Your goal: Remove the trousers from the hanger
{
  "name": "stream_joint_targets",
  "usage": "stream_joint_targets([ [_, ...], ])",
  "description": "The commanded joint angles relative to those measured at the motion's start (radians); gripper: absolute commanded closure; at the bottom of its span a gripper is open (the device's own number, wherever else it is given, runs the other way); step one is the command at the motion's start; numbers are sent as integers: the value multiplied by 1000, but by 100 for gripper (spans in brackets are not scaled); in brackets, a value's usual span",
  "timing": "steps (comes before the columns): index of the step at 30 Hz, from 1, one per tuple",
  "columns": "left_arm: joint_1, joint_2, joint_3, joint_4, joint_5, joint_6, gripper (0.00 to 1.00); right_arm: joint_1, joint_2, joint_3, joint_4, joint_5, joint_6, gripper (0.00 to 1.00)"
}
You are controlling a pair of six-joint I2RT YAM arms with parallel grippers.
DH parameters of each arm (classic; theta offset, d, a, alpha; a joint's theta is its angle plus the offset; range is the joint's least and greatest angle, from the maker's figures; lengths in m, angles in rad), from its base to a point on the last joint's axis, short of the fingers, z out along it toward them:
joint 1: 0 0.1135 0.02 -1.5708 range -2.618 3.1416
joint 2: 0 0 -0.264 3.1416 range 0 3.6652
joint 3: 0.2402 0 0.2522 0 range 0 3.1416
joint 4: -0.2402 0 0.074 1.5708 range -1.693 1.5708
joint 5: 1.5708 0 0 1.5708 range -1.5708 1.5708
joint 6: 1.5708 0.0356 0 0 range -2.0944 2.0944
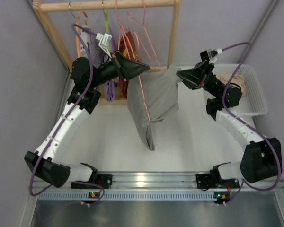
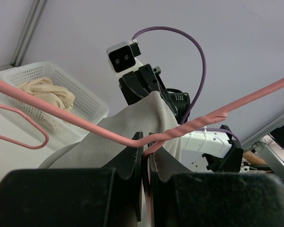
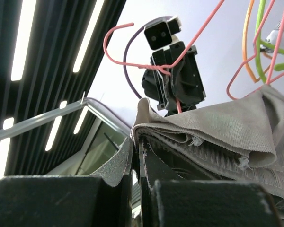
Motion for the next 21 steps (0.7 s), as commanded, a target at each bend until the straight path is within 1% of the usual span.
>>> stream_joint_targets([
  [1, 6, -43, 29, 60, -10, 6, 100, -36, -13, 58, 356, 32, 7, 100],
  [4, 6, -50, -1, 34, -21, 31, 100, -71, -4, 108, 363, 45, 24, 100],
  [7, 6, -63, -51, 30, -25, 25, 100, -122, -4, 165, 362, 65, 46, 100],
  [13, 4, -73, -95, 30, -30, 22, 100, -257, -4, 263, 359, 99, 84, 100],
  [14, 6, -75, -110, 30, -30, 22, 100, -319, -4, 280, 360, 108, 89, 100],
  [16, 4, -81, -126, 25, -33, 19, 100, -367, -2, 337, 360, 124, 110, 100],
  [17, 4, -83, -146, 19, -31, 16, 100, -417, 4, 357, 360, 137, 116, 100],
  [19, 4, -89, -161, 21, -31, 16, 100, -468, 5, 407, 356, 173, 129, 100],
  [20, 4, -89, -172, 16, -31, 16, 100, -520, 13, 423, 353, 183, 130, 100],
  [21, 4, -89, -178, 16, -31, 14, 100, -545, 18, 453, 350, 196, 133, 100],
])
